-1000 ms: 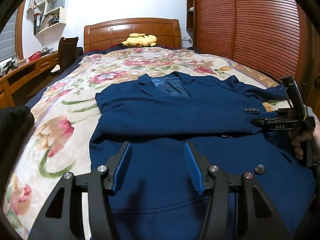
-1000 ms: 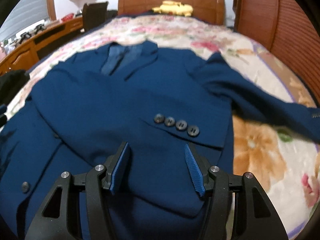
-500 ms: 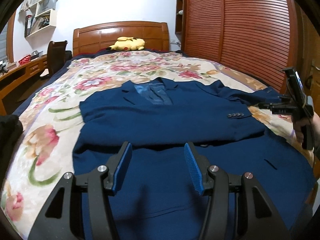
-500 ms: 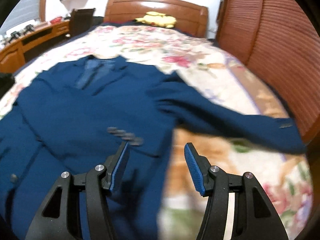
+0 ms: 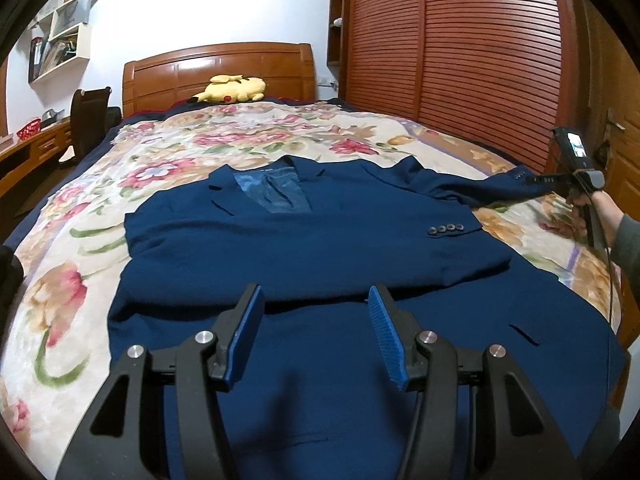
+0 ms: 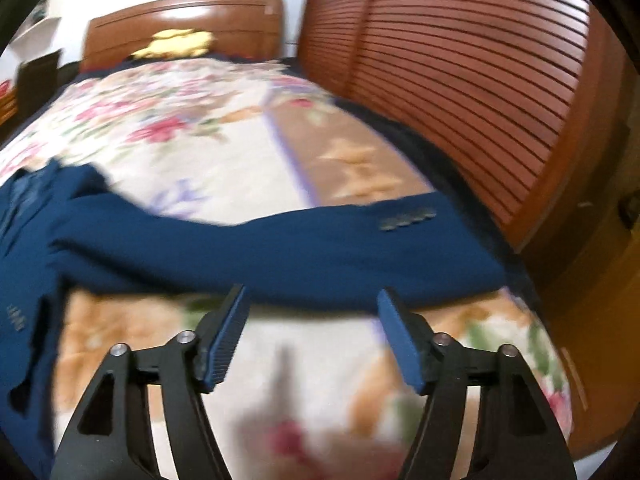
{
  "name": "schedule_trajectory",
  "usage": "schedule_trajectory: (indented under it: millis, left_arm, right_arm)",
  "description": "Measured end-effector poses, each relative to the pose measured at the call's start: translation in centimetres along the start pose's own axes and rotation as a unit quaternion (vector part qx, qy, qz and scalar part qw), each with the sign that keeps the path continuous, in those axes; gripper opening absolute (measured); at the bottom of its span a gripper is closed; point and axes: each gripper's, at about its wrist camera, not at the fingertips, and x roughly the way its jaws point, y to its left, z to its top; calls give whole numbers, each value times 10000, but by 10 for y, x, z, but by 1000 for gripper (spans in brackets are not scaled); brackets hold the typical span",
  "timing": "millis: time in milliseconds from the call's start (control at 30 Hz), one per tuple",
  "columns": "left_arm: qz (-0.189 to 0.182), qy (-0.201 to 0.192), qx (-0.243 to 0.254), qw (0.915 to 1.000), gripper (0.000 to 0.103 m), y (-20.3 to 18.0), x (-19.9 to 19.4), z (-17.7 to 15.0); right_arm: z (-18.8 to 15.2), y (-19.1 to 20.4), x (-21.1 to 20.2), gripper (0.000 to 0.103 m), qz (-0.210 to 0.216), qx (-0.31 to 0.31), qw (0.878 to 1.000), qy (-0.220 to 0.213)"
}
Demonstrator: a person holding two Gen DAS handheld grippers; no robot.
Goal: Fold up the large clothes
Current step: 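Move the right tool to the other sleeve and grasp its cuff, then lift the held sleeve and swing it across the jacket front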
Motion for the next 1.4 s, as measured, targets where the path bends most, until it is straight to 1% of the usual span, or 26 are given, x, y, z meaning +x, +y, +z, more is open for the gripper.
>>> schedule_trajectory:
  millis: [67,200,333,467,600,733,800,833,867,900,967,1000,1033,1133,1400]
  left_arm:
    - [-21,23,25,10000,54,-2,3,0]
    - [-49,90,72,9999,54,-7,11,1]
    - [-70,135,117,9998,54,-10,15,1]
    - [-83,196,155,9997,54,-13,19,0]
    - [-95,242,168,9995,54,-13,21,-1]
    - [-97,261,155,9995,54,-13,22,-1]
    - [-97,252,146,9995,54,-13,22,-1]
    - [-98,253,141,9995,54,-12,22,-1]
    - [-97,257,142,9995,54,-12,22,-1]
    - [-97,259,139,9995,54,-12,22,-1]
    - [-97,249,147,9995,54,-12,22,-1]
    - [-95,243,147,9996,54,-12,22,-1]
    - [-90,225,144,9996,54,-12,21,-1]
    - [-62,159,117,9998,54,-10,18,0]
    - [12,-39,39,10000,54,-4,3,2]
  right_arm:
    - [5,-16,6,77,-133,130,9998,1]
    - [13,-43,23,77,-481,276,9984,131]
    - [15,-67,41,78,-723,528,9955,299]
    - [13,-82,53,78,-843,710,9928,465]
    - [6,-92,65,78,-748,936,9903,704]
    - [0,-92,71,79,-595,999,9891,902]
    - [-2,-92,70,75,-539,1012,9891,921]
    - [-2,-92,69,69,-501,995,9894,930]
    - [-3,-89,68,58,-468,939,9902,924]
    - [-3,-86,65,51,-429,823,9915,910]
    - [-3,-76,60,15,-397,547,9935,914]
    - [-3,-71,57,9,-386,392,9942,926]
    - [-2,-65,51,8,-443,232,9946,909]
    - [3,-56,32,6,-441,102,9962,739]
    - [26,-29,-36,6,-564,-323,9976,235]
